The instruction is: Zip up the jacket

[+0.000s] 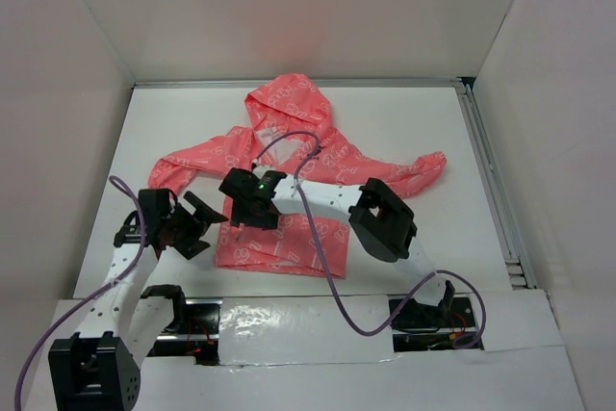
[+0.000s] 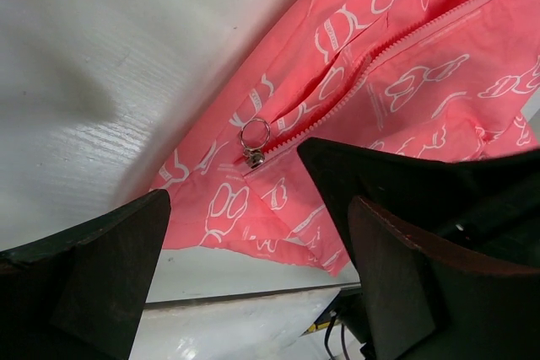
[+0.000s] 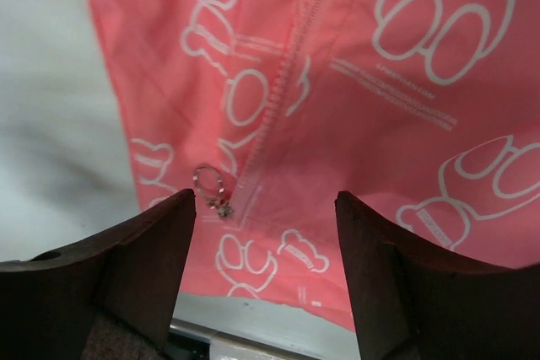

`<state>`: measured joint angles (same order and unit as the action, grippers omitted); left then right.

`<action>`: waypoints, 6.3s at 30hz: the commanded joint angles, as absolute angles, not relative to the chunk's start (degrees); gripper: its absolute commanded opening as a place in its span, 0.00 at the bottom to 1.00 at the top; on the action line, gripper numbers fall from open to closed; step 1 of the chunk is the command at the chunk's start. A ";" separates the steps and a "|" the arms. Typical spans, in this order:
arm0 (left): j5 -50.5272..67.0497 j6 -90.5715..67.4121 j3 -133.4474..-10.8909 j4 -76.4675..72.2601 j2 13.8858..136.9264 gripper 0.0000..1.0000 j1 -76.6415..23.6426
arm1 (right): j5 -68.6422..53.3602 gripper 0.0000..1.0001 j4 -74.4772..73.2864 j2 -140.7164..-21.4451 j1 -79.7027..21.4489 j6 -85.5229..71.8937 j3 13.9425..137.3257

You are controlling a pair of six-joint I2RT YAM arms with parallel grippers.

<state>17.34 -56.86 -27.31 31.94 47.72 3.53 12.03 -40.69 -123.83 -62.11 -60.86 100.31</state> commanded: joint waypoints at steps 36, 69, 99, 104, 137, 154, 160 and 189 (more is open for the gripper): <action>37.60 -42.90 -25.31 17.50 48.43 0.99 1.85 | 15.66 0.06 -27.97 -86.24 -60.47 -48.09 63.92; 21.36 -51.06 -43.59 13.98 81.73 0.99 -27.42 | 11.43 0.25 -21.54 -86.49 -60.03 -46.84 55.03; 10.72 -41.84 -78.76 30.93 108.05 0.99 -7.73 | 7.90 0.00 -19.95 -56.69 -36.57 -46.22 32.87; 11.18 -38.32 -73.75 31.11 95.74 0.99 -12.03 | 8.44 0.00 -20.92 -54.32 -33.49 -48.25 31.30; 0.98 -48.95 -70.92 43.50 105.11 0.84 -40.69 | 1.41 0.00 -16.61 -53.88 -33.49 -45.44 27.33; 2.54 -47.29 -71.10 41.23 105.13 0.29 -42.10 | 4.57 0.00 -18.28 -55.02 -33.84 -45.79 27.86; 7.28 -43.51 -68.82 35.69 98.01 0.00 -42.01 | 4.66 0.00 -18.02 -55.90 -35.07 -45.00 28.92; 19.35 -47.98 -36.21 -2.20 56.26 0.00 -41.57 | -25.50 0.00 33.41 -56.77 -46.32 -39.56 22.05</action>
<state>17.96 -45.76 -36.82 6.68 59.00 -41.54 -21.76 23.79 -56.71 -45.69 -41.04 21.93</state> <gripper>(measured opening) 0.104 0.011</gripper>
